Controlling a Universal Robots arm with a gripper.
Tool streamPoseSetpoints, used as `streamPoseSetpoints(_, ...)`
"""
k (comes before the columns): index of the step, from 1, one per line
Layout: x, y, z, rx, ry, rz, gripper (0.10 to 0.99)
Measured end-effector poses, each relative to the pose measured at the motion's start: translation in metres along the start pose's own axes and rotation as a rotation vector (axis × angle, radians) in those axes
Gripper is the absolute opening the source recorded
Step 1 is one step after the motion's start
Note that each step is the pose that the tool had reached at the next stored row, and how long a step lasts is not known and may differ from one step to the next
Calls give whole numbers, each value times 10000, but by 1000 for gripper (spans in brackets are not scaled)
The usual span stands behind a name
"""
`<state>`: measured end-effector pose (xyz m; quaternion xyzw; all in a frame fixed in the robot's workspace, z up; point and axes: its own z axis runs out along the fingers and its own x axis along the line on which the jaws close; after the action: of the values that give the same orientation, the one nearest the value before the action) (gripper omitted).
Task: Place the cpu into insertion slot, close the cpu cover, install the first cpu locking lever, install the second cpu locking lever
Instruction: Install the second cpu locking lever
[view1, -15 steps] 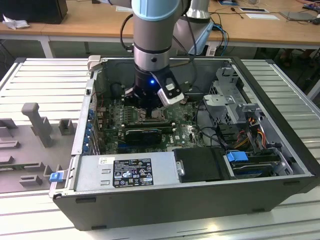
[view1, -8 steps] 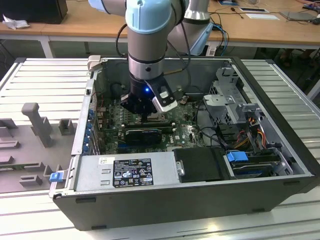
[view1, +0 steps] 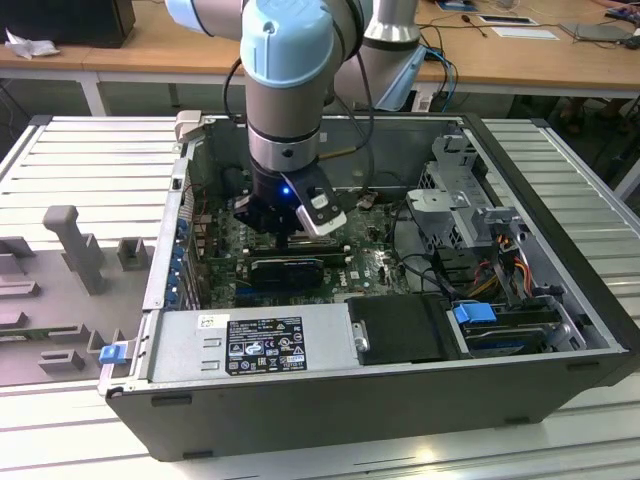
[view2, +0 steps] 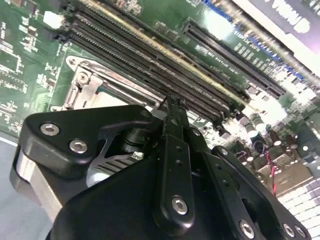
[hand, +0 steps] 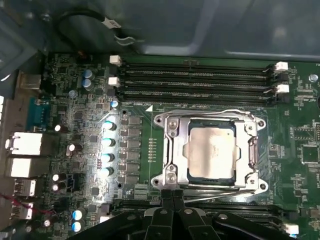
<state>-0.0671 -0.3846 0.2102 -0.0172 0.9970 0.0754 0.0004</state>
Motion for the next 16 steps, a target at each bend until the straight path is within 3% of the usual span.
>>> streamPoseSetpoints(2, 37, -34, -2, -250, -9, -6, 106)
streamPoseSetpoints(8, 89, -76, 71, -631, -40, -29, 106)
streamPoseSetpoints(10, 88, -79, 98, -832, -53, -39, 106)
streamPoseSetpoints(14, 93, -82, 116, -996, -55, -56, 106)
streamPoseSetpoints(16, 98, -67, 19, -1009, -57, -57, 106)
